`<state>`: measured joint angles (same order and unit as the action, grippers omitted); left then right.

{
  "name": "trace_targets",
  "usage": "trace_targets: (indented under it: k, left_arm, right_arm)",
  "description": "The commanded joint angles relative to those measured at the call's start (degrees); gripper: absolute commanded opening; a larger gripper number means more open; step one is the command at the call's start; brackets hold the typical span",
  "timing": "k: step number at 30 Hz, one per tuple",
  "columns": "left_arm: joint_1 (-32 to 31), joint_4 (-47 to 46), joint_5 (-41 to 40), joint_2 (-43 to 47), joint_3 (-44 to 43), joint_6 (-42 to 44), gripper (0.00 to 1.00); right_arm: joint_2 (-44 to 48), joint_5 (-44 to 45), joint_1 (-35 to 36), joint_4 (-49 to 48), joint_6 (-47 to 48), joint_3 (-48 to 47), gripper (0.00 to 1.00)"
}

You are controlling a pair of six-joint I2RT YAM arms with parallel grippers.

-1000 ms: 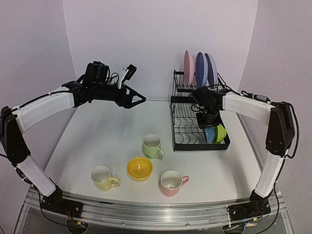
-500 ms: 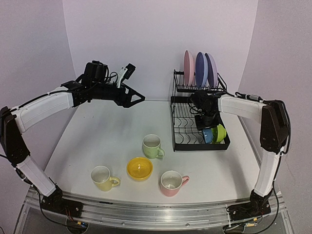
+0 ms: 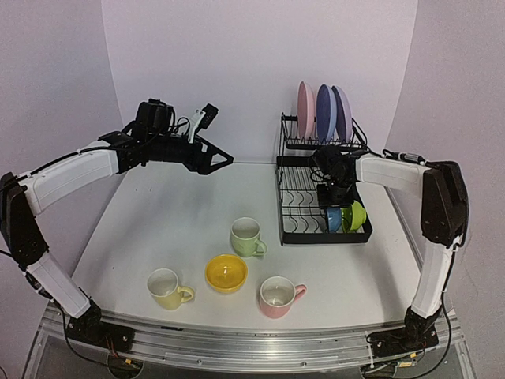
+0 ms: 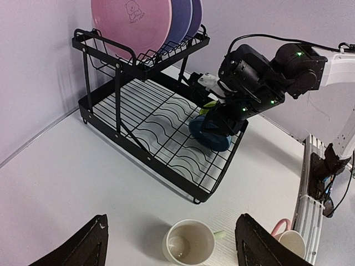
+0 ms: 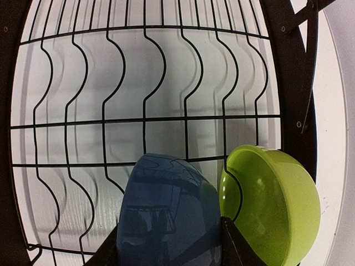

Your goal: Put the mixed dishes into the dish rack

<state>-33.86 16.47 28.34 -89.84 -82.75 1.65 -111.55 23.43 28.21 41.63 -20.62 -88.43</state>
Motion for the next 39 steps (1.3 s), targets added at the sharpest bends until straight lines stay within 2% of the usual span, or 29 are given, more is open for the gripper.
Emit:
trace_targets:
  k: [1,7,15,22,35,37,39]
  left_arm:
    - [0.41,-1.17,0.31,2.75,0.34,0.64,0.78]
    - [0.68,-1.26,0.52,2.74,0.57,0.55,0.78]
    - [0.87,-1.26,0.83,2.71,0.49,0.47,0.78]
    - [0.98,-1.26,0.85,2.75,0.42,0.55,0.78]
    - [1.07,-1.36,1.45,2.51,0.33,0.61,0.78]
    - [1.08,-1.24,1.59,2.41,0.39,0.81,0.78]
    - [1.07,-0.69,1.74,2.39,0.69,1.95,0.78]
  right_arm:
    - [-0.10,-3.34,-0.61,1.52,-0.10,1.52,0.04]
    - [1.13,-2.76,-0.64,1.43,0.48,2.68,0.20]
    - [1.11,-3.17,-0.71,1.43,0.68,3.27,0.37]
    - [1.37,-3.15,-0.88,1.43,0.33,3.31,0.60]
    - [4.72,-3.63,-0.87,2.13,3.62,0.67,0.69]
    - [5.68,-3.45,-0.84,2.69,4.05,0.23,0.73]
    - [6.56,-3.49,-0.85,3.64,4.21,-0.17,0.84]
